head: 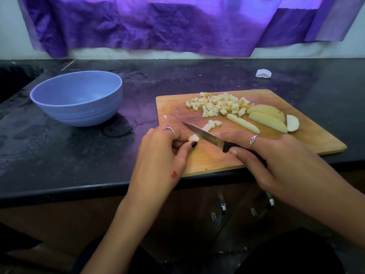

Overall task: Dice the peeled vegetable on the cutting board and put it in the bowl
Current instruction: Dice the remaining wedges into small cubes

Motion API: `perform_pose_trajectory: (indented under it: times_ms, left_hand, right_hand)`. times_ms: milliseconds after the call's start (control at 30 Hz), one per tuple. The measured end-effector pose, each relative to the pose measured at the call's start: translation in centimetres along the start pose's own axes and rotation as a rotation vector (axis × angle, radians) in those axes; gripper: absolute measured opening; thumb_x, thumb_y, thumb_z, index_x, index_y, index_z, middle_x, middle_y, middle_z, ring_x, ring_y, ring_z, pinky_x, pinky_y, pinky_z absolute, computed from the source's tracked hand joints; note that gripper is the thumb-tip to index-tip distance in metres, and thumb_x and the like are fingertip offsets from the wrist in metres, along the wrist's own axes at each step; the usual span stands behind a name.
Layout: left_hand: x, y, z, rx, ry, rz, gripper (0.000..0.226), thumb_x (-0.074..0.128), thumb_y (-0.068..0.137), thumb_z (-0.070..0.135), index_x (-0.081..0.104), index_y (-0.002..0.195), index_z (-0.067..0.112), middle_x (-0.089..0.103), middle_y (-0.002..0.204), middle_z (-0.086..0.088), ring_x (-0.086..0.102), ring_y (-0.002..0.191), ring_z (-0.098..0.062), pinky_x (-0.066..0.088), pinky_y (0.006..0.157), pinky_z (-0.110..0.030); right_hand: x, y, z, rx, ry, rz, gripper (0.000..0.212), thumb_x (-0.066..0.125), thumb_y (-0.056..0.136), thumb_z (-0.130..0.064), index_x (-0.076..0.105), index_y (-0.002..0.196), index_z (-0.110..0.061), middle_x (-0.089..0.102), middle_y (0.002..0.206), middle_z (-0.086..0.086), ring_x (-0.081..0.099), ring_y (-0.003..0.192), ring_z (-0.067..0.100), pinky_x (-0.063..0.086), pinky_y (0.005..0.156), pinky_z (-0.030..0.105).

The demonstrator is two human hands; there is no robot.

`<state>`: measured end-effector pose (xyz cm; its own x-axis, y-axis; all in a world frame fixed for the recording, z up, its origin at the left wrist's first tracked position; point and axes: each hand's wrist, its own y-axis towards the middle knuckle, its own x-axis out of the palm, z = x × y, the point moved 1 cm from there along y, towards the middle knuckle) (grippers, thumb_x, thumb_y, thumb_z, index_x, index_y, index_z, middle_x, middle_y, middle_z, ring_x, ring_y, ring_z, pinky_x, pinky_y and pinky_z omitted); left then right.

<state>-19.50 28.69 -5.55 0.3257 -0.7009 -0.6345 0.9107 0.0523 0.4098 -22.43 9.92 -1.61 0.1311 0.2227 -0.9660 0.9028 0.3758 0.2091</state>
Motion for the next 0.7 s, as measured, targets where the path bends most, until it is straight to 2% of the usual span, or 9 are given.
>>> perform_pose_trajectory:
  times_ms: [133,200,333,433,533,633,700]
  left_hand:
    - [-0.1,0.0,0.1,0.007,0.004,-0.017,0.006,0.07,0.084,0.024,0.071,0.079,0.022,0.062,0.08,0.011,0.057,0.08,-0.009,0.048,0.073,-0.026]
    - [0.0,0.2,0.0,0.01,0.012,-0.021,0.006,0.07,0.084,0.023,0.071,0.078,0.021,0.063,0.08,0.01,0.058,0.08,-0.01,0.047,0.073,-0.027]
    - [-0.2,0.5,0.0,0.002,0.045,-0.042,0.006,0.071,0.083,0.023,0.071,0.079,0.019,0.063,0.078,0.01,0.056,0.079,-0.008,0.042,0.068,-0.018]
    - [-0.2,0.5,0.1,-0.005,0.063,-0.036,0.009,0.071,0.083,0.024,0.07,0.077,0.019,0.063,0.077,0.009,0.056,0.078,-0.008,0.041,0.066,-0.018]
    - [-0.1,0.4,0.0,-0.01,0.04,-0.02,0.011,0.071,0.083,0.023,0.07,0.074,0.018,0.063,0.074,0.008,0.056,0.075,-0.008,0.041,0.065,-0.018]
    - [0.0,0.3,0.1,-0.008,0.027,-0.004,0.011,0.072,0.082,0.022,0.069,0.072,0.017,0.063,0.071,0.008,0.056,0.072,-0.009,0.041,0.064,-0.02]
    - [0.1,0.2,0.0,-0.01,0.015,0.001,0.012,0.072,0.082,0.021,0.068,0.072,0.016,0.063,0.071,0.006,0.057,0.073,-0.012,0.041,0.065,-0.024]
  right_hand:
    - [0.1,0.3,-0.5,-0.031,0.043,0.0,0.053,0.017,0.084,-0.057,0.043,0.13,-0.053,0.051,0.052,-0.008,0.048,0.048,0.007,0.027,0.044,0.019]
    - [0.0,0.4,-0.6,-0.04,0.053,-0.021,0.05,0.018,0.086,-0.058,0.042,0.13,-0.053,0.05,0.054,-0.009,0.048,0.049,0.006,0.028,0.045,0.019]
    - [0.0,1.5,-1.1,-0.045,0.054,-0.034,0.043,0.023,0.092,-0.052,0.036,0.133,-0.051,0.045,0.063,-0.014,0.043,0.053,0.003,0.026,0.047,0.018]
    - [0.4,2.2,-1.3,-0.057,-0.011,-0.069,0.037,0.024,0.096,-0.049,0.032,0.132,-0.048,0.045,0.071,-0.014,0.04,0.058,0.001,0.029,0.049,0.02]
    - [0.5,2.1,-1.7,-0.066,-0.015,-0.087,0.041,0.022,0.098,-0.049,0.02,0.139,-0.05,0.047,0.072,-0.013,0.041,0.059,0.002,0.03,0.048,0.016]
    - [0.7,1.3,-2.2,-0.05,-0.11,-0.123,0.047,0.019,0.099,-0.047,0.0,0.143,-0.049,0.041,0.068,-0.012,0.037,0.056,0.002,0.029,0.049,0.015]
    - [1.0,0.8,-2.2,-0.099,-0.218,-0.075,0.056,0.031,0.1,-0.045,-0.004,0.143,-0.047,0.038,0.064,-0.01,0.032,0.051,0.003,0.025,0.045,0.018]
